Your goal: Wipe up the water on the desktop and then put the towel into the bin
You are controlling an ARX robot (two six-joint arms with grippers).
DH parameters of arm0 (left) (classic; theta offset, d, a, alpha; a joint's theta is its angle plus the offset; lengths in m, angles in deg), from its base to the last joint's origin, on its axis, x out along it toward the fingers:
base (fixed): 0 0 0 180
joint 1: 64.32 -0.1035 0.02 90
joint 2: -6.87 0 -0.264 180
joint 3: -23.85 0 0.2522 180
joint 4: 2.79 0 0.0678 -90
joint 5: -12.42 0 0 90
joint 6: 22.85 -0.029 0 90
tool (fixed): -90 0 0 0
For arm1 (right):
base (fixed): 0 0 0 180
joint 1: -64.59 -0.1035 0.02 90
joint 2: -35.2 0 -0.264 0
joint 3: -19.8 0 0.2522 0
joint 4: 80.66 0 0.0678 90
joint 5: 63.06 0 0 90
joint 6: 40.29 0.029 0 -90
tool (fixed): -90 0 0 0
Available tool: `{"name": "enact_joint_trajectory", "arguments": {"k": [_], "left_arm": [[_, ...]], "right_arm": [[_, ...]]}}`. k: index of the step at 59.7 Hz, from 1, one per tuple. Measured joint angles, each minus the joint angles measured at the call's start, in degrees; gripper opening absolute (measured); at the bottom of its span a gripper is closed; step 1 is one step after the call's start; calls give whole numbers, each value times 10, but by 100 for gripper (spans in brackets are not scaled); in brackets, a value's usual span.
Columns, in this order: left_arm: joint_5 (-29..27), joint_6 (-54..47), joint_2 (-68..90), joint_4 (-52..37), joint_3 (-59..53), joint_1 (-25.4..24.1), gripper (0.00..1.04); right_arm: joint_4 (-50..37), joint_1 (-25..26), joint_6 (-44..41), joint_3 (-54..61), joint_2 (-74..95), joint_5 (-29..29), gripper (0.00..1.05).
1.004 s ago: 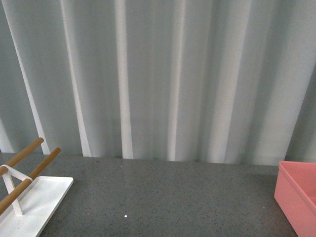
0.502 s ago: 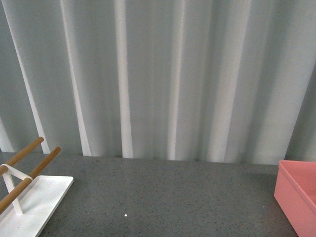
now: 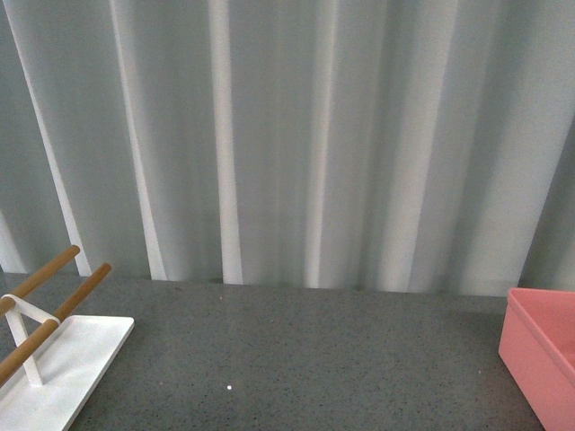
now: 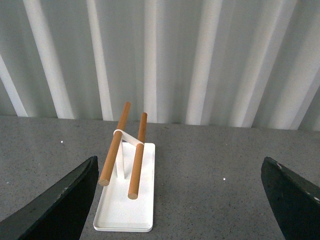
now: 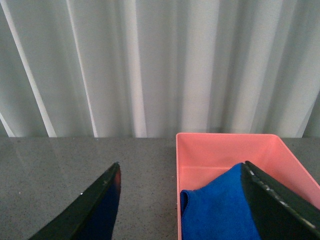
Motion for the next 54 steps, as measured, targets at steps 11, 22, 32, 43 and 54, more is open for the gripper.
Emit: {"name": "enact_joint_trajectory", "arguments": {"k": [11, 22, 32, 43, 54], "left_arm": [[0, 0, 0, 0, 0, 0, 98], [0, 0, 0, 0, 0, 0, 98], [0, 0, 0, 0, 0, 0, 98], [0, 0, 0, 0, 0, 0, 98], [0, 0, 0, 0, 0, 0, 98]], "right_arm": [[0, 0, 0, 0, 0, 0, 98], [0, 0, 0, 0, 0, 0, 98], [0, 0, 0, 0, 0, 0, 98], [0, 0, 0, 0, 0, 0, 98], [0, 0, 0, 0, 0, 0, 98]]}}
